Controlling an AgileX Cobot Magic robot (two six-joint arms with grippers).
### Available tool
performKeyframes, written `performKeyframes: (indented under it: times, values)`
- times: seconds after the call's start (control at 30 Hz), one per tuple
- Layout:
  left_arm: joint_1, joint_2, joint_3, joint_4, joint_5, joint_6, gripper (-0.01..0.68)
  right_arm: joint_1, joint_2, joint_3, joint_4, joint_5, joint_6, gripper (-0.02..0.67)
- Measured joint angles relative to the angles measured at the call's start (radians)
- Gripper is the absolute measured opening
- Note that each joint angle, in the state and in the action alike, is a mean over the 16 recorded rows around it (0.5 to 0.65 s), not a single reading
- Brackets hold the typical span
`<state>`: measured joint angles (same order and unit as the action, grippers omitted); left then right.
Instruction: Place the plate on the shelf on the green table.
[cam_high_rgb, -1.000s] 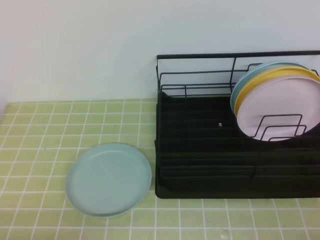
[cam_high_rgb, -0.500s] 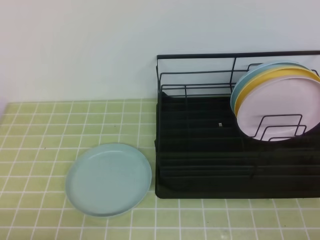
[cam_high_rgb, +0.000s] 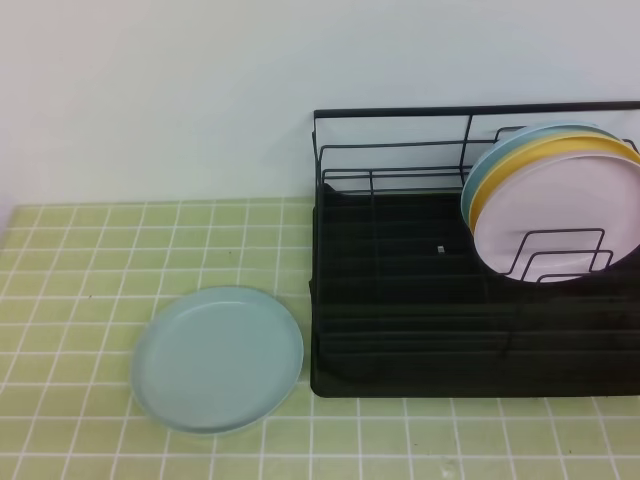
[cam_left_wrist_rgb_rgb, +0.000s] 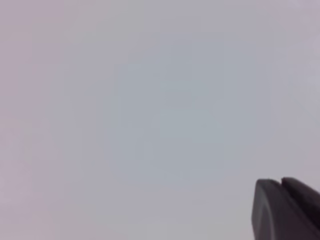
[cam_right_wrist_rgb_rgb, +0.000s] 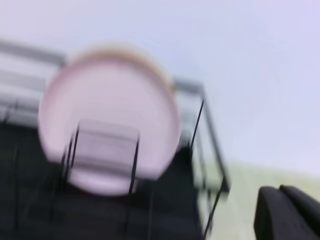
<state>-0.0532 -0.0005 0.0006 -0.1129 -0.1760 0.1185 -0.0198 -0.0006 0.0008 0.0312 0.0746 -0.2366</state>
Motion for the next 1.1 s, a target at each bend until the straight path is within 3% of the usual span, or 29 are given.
performKeyframes:
  times: [0.27,0.67,0.87,1.1]
  values:
    - [0.0,0.0,-0.001,-0.003,-0.245,0.013,-0.003,0.001,0.0,0.001,0.0,-0.173,-0.024,-0.004]
    - [0.0,0.0,-0.01,-0.007,-0.345,-0.021,-0.003,0.004,0.0,0.003,0.0,-0.27,-0.066,-0.004]
    - [0.0,0.002,-0.087,-0.007,-0.205,-0.054,-0.003,0.005,0.0,0.001,0.0,-0.349,-0.068,-0.003]
    - [0.0,0.042,-0.242,-0.016,0.156,-0.066,-0.003,0.005,0.0,-0.001,0.005,-0.424,-0.049,-0.003]
